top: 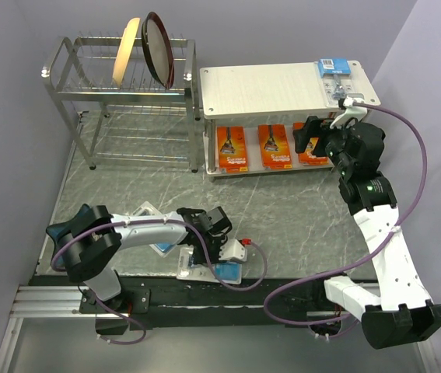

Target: Place and organize the shaving razors onto the shelf

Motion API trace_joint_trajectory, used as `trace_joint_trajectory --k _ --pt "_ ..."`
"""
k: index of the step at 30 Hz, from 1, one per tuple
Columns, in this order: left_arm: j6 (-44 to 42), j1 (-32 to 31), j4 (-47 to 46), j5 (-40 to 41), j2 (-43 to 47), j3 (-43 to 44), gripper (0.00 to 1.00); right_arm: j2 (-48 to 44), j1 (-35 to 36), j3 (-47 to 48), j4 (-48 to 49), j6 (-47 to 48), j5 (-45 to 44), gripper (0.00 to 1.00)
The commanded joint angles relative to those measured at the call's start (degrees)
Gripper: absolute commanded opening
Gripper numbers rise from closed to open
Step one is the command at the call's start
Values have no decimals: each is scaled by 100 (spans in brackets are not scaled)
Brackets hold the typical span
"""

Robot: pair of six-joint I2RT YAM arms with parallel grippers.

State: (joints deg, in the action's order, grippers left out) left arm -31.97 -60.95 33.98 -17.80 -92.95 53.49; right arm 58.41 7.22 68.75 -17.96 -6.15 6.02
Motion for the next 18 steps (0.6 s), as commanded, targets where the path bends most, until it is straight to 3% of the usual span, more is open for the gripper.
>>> trace_joint_trajectory --k 1,9,14,17,18 --pt "-29 39 372 40 127 415 15 -59 -54 103 258 18 -40 100" --pt "-600 583 1759 -125 1400 1435 12 152 -98 946 -146 500 39 100" --pt "-628 856 1683 -259 2219 2286 2 258 -98 1720 -401 993 -74 100" --pt "-277 927 1463 -206 2097 3191 1 57 -107 1668 -88 1107 -714 100" --pt "-171 936 1402 -171 2001 3463 1 4 -107 1598 28 1107 -1334 100"
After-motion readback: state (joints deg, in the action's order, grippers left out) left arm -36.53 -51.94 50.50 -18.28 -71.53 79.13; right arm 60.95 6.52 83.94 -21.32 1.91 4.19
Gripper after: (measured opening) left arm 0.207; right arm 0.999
